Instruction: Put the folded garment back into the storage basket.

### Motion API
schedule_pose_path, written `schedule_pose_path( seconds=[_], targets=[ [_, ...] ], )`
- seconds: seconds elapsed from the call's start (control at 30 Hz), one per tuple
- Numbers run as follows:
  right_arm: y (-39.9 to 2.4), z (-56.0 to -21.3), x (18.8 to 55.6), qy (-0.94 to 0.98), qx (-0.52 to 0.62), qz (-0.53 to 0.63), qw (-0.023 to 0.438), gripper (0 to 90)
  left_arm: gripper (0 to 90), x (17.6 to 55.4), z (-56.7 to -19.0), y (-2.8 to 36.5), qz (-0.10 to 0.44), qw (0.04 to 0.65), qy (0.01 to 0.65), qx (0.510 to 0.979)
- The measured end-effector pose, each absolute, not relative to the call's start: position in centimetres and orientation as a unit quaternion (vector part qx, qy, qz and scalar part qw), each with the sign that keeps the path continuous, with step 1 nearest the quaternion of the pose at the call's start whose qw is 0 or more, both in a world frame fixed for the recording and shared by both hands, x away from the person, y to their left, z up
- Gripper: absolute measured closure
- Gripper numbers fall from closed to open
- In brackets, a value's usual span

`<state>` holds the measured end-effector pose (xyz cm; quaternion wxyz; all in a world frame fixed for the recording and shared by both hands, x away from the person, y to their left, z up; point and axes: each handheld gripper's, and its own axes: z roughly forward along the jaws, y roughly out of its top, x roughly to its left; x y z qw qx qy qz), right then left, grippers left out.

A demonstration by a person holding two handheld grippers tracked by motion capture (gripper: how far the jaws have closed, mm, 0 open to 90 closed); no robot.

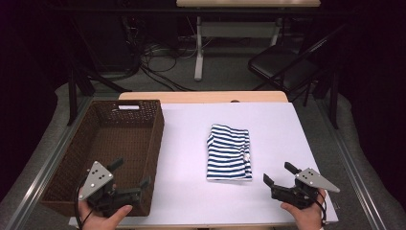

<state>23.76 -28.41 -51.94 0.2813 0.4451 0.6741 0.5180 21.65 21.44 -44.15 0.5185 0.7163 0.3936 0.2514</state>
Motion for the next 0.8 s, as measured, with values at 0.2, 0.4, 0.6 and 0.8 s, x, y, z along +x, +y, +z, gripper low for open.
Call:
schedule_pose_path(
  seconds=[0.2, 0.4, 0.6, 0.8],
  targets=[
    [-28.3, -51.9, 23.7, 0.674, 0.445, 0.519, 0.280, 9.8, 0.7, 22.1, -44.0, 19.8, 0.233, 0.518, 0.385, 0.727],
    [-28.3, -51.9, 23.7, 0.674, 0.445, 0.518, 0.281, 10.0, 0.7, 22.7, -43.6, 18.0, 0.221, 0.518, 0.373, 0.738],
    [-28.3, -52.0, 23.7, 0.674, 0.446, 0.517, 0.280, 10.3, 0.7, 23.4, -43.3, 16.3, 0.214, 0.518, 0.360, 0.746],
    [-28.3, -52.0, 23.8, 0.674, 0.446, 0.517, 0.282, 10.6, 0.7, 24.4, -42.7, 14.2, 0.208, 0.515, 0.340, 0.759]
  ],
)
